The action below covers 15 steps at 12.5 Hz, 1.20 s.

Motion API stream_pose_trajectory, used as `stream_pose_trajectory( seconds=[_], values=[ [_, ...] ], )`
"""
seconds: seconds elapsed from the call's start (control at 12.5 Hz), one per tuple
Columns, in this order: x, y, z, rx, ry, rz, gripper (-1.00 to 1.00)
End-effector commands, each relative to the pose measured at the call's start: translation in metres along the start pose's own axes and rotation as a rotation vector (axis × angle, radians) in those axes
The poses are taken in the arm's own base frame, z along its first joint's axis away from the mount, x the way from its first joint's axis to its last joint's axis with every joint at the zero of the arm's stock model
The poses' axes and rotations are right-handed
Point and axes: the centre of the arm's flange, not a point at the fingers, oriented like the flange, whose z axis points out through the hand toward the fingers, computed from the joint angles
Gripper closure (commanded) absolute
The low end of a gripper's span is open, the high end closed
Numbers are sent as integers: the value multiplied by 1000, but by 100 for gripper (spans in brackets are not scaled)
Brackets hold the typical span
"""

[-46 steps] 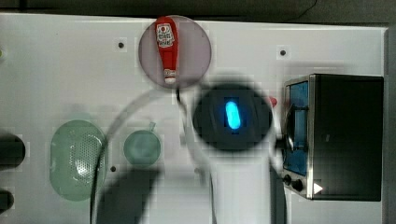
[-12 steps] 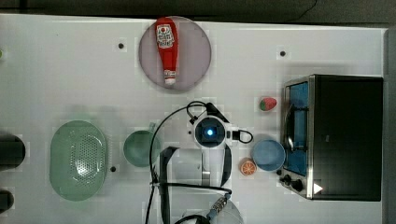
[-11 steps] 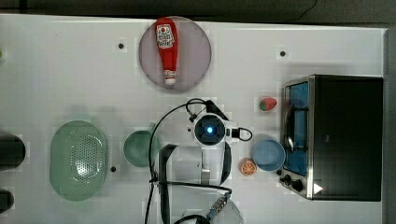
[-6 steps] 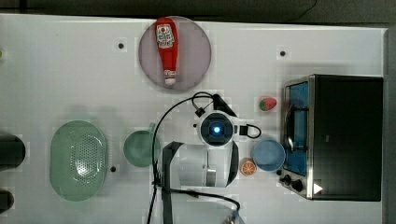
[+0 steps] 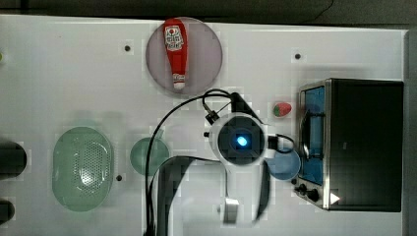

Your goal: Pick banana from table and place on oven.

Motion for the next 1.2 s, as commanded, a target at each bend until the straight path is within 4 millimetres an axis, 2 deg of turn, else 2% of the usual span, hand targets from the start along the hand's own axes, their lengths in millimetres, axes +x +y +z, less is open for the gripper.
stream_pose_trajectory(
  seconds=[0.08,0.24,0.4,0.8,1.2],
  values=[
    [11,13,-92,41,41,63,48],
    [23,40,-115,28,15,114,48],
    [49,73,-121,37,10,112,48],
    [129,140,-112,-5,25,75,48],
    [218,181,-95,-100,45,-110,48]
  ],
)
